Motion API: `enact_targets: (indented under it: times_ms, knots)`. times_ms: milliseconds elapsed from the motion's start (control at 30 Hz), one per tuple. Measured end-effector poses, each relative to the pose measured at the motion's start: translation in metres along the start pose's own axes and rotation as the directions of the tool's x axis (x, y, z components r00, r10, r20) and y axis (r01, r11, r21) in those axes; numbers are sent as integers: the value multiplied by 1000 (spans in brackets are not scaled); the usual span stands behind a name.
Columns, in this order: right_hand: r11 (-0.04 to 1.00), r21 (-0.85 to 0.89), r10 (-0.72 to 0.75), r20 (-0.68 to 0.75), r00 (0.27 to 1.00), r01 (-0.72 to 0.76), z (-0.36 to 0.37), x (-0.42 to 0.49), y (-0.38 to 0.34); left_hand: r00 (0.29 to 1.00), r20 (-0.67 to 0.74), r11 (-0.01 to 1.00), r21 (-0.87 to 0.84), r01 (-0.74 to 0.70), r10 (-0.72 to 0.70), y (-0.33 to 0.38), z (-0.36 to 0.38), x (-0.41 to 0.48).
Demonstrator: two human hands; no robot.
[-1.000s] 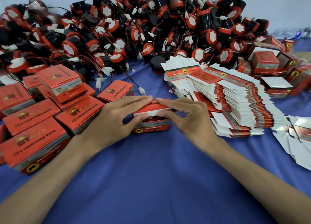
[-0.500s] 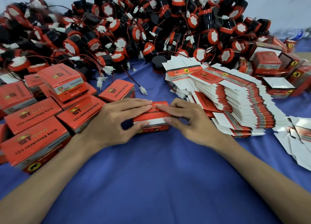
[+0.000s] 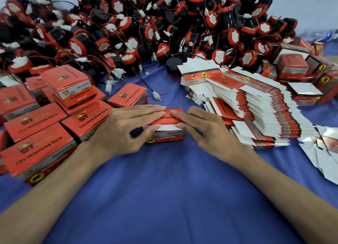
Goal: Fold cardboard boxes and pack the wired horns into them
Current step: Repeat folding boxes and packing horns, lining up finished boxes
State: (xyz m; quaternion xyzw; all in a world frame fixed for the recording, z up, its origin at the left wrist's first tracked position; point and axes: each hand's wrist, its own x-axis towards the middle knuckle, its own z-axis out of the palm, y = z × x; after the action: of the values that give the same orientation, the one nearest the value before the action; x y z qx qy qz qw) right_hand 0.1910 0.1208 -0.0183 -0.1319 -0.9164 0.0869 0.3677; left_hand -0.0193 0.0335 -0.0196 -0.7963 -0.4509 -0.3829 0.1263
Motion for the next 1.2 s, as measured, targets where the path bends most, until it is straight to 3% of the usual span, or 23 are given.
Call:
enact_targets:
  times_ms: [500,900,1200]
  knots:
    - [993,118,2,-76,997,7,7,-2,7,998,31,995,-83,50,-48,-1,0,0]
    - [996,82,-13,-134,991,24,9,0,2,993,87,988,-128,86,-76,1,1,1]
    - [992,-68,-112,-99,989,106,6,2,1,993,89,984,-153,88,-75,0,3,0]
